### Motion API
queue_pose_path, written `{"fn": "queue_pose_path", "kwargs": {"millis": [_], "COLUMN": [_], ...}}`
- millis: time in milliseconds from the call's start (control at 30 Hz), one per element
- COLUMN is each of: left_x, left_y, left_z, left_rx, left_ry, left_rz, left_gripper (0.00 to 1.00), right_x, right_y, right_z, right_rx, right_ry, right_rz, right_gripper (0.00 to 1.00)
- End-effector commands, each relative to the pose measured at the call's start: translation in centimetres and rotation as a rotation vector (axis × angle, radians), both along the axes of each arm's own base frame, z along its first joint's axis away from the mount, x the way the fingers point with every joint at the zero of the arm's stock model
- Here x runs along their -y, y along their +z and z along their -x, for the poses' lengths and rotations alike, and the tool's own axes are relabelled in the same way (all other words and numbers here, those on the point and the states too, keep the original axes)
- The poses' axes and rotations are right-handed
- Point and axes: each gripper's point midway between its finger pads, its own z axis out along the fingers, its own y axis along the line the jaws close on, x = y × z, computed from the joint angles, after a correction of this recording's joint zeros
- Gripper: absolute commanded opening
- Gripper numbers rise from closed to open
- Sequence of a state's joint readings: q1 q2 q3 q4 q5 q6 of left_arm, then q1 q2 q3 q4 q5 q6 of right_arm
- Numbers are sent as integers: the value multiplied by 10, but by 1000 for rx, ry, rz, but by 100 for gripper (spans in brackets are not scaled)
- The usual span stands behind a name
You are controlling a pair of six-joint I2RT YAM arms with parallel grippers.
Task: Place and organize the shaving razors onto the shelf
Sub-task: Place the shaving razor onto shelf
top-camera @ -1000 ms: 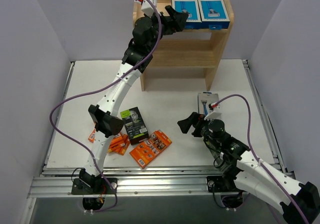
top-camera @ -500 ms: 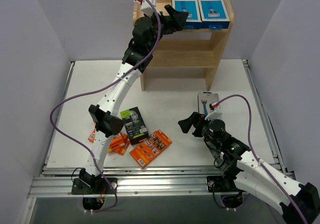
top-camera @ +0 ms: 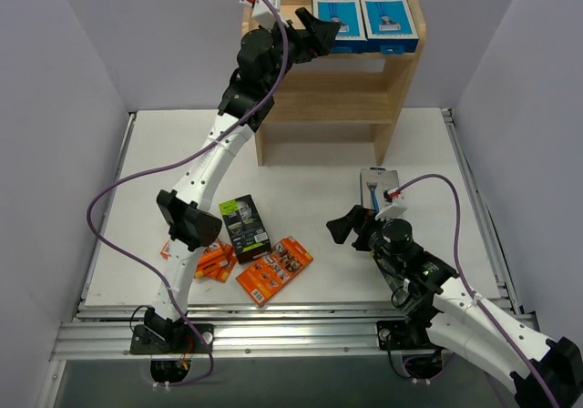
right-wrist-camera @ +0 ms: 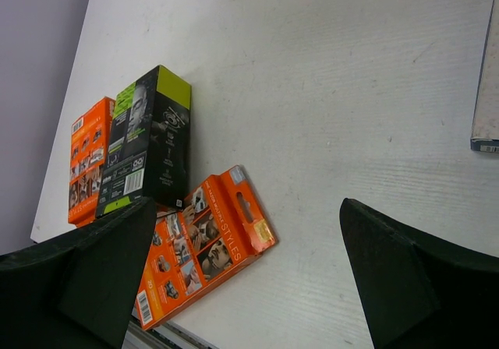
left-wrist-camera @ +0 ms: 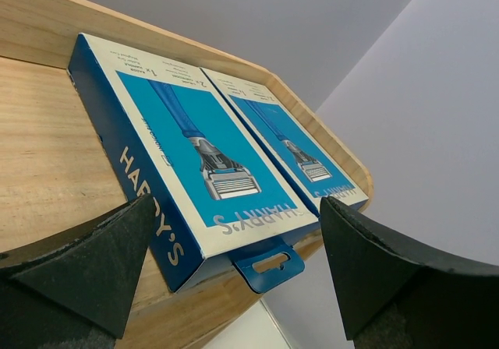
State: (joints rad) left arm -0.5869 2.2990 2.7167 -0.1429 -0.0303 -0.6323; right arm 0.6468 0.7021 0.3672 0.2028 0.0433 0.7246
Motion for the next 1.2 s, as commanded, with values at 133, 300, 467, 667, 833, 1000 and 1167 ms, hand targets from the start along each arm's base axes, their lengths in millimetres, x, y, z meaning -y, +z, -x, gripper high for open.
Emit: {"fn": "queue_pose_path", "kwargs": {"millis": [133, 300, 467, 667, 833, 1000, 1167], "left_x": [-27, -49, -89, -123, -158, -184, -212], "left_y": [-22, -5, 38, 76, 75, -16, -92], "left_z": [-16, -10, 15, 82, 159, 189, 215], "left_rx": [-73, -46, 38, 110, 144, 20, -75], "left_ry": [79, 141, 193, 150, 125, 142, 180], "left_rz": [-65, -77, -101, -102, -128, -274, -429], "left_gripper": [96, 96, 94, 94, 94, 94, 98], "right_x": [-1, 0, 6, 15, 28, 40, 64], "right_y": [-3, -2, -1, 17, 32, 40, 29], "right_z": [-3, -2, 1, 6, 10, 4, -11], "right_rx": [-5, 3, 2, 30, 52, 39, -39], "right_ry": [1, 0, -5, -23, -59, -122, -256], "right_rz": [-2, -3, 26, 34, 49, 108, 264], "right_gripper": [100, 100, 100, 100, 100, 100, 100]}}
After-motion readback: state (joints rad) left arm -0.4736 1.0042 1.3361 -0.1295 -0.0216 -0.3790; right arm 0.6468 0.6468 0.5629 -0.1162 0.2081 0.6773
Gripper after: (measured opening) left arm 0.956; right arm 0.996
